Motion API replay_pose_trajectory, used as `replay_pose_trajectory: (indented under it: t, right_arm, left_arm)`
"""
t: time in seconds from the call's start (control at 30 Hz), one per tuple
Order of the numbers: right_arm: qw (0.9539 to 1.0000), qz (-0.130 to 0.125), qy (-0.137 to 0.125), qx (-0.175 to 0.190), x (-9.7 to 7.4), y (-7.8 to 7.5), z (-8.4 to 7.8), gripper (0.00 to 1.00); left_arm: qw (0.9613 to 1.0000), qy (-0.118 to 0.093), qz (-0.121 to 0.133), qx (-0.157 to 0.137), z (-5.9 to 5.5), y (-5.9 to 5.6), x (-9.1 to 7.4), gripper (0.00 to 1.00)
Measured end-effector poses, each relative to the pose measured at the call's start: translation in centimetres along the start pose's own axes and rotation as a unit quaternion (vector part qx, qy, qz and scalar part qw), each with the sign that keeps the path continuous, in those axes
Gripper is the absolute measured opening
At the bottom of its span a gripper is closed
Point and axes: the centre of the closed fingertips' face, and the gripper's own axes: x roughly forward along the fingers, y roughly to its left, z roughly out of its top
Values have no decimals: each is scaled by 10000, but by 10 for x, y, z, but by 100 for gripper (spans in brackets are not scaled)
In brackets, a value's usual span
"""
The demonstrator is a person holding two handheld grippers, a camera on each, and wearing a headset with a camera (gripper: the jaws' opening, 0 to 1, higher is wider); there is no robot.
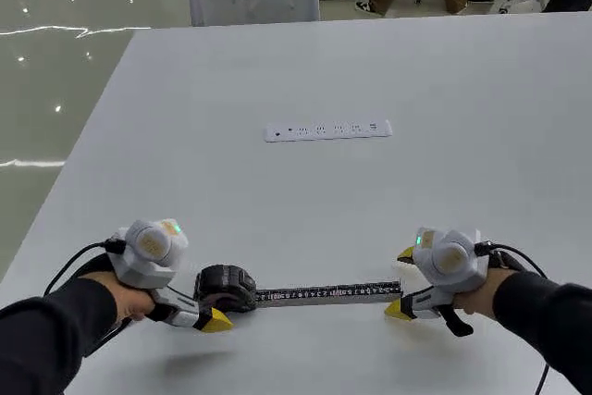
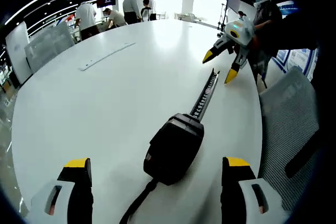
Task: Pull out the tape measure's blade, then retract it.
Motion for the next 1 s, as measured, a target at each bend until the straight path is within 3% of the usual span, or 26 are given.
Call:
replay_pose_trajectory:
  t: [0.07,0.17,0.23,0.37,0.43,0.5,0.57,0.8,0.83,0.93,1.0]
  right_arm:
    - [9996,-180,-144,146,-9,-2,-2,60]
    - [9965,-456,-407,566,-27,-3,-5,62]
    - [9931,-633,-619,771,-41,-3,-6,65]
    - [9913,-816,-663,793,-64,1,-18,69]
    - [9889,-942,-757,866,-77,1,-22,70]
    - [9867,-1062,-796,937,-89,1,-27,71]
    - [9841,-1164,-850,1039,-99,1,-32,72]
    - [9792,-1267,-927,1285,-124,12,-42,81]
    - [9789,-1269,-941,1293,-127,15,-43,82]
    - [9802,-1262,-917,1222,-130,21,-50,85]
    - [9801,-1263,-902,1234,-133,24,-53,86]
  left_arm:
    - [9989,-387,80,-270,5,2,-12,100]
    - [9953,-720,142,-637,5,4,-26,100]
    - [9937,-861,258,-668,2,5,-35,100]
    - [9898,-1034,417,-883,-3,-3,-52,100]
    - [9880,-1168,648,-780,-3,-1,-62,100]
    - [9854,-1223,787,-889,-6,0,-71,100]
    - [9827,-1334,754,-1037,-6,-4,-78,100]
    - [9799,-1425,932,-1038,-17,-13,-96,100]
    - [9778,-1438,959,-1180,-18,-13,-100,100]
    - [9779,-1520,891,-1122,-21,-21,-106,100]
    - [9783,-1459,920,-1150,-25,-21,-110,100]
